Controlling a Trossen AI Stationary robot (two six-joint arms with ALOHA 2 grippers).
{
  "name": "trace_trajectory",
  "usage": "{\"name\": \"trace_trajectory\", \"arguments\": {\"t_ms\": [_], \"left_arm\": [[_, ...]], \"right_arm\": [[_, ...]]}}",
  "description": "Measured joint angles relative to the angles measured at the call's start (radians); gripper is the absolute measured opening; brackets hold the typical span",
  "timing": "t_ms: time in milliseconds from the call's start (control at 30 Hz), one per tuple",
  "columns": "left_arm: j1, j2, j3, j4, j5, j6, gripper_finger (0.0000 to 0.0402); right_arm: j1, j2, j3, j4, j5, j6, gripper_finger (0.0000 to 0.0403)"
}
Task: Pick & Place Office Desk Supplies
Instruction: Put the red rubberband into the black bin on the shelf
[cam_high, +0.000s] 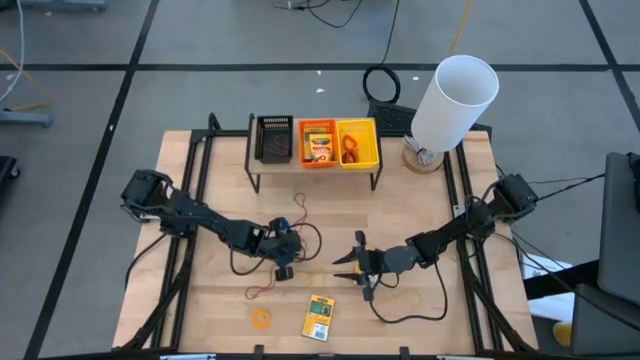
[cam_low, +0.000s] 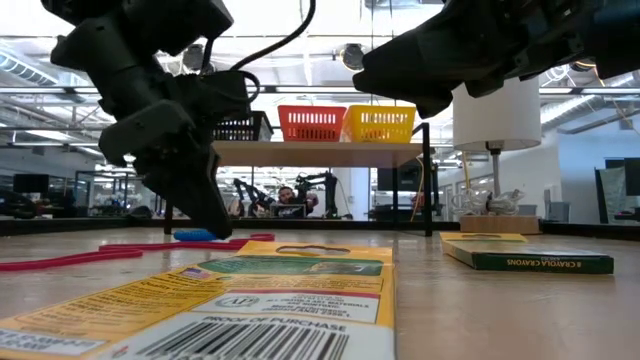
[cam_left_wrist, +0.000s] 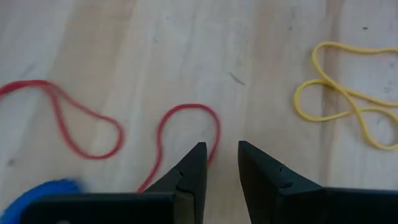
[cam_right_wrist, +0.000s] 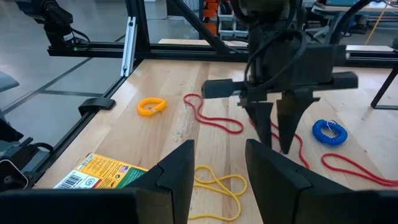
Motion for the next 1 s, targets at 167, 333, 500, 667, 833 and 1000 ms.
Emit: {"name": "trace_trajectory", "arguments": {"t_ms": [167, 333, 500, 667, 833, 1000], "left_arm": [[0.0, 0.035, 0.0, 0.045, 0.025, 0.009, 0.0081], [-0.001, 0.061, 0.002, 0.066, 0.025, 0.009, 0.0081], [-0.001, 0.067, 0.002, 0.079, 0.021, 0.011, 0.0081], [-0.001, 0.07, 0.002, 0.094, -0.003, 0.016, 0.0081], [-0.001, 0.07, 0.002, 0.096, -0.019, 0.016, 0.0081], [-0.001, 0.07, 0.001, 0.1, -0.021, 0.021, 0.0081]], "right_arm": [[0.0, 0.0, 0.0, 0.0, 0.0, 0.0, 0.0132], [0.0, 0.0, 0.0, 0.0, 0.0, 0.0, 0.0132], [0.0, 0.0, 0.0, 0.0, 0.0, 0.0, 0.0132], [0.0, 0.0, 0.0, 0.0, 0.0, 0.0, 0.0132], [0.0, 0.0, 0.0, 0.0, 0.0, 0.0, 0.0132], [0.0, 0.0, 0.0, 0.0, 0.0, 0.0, 0.0132]]}}
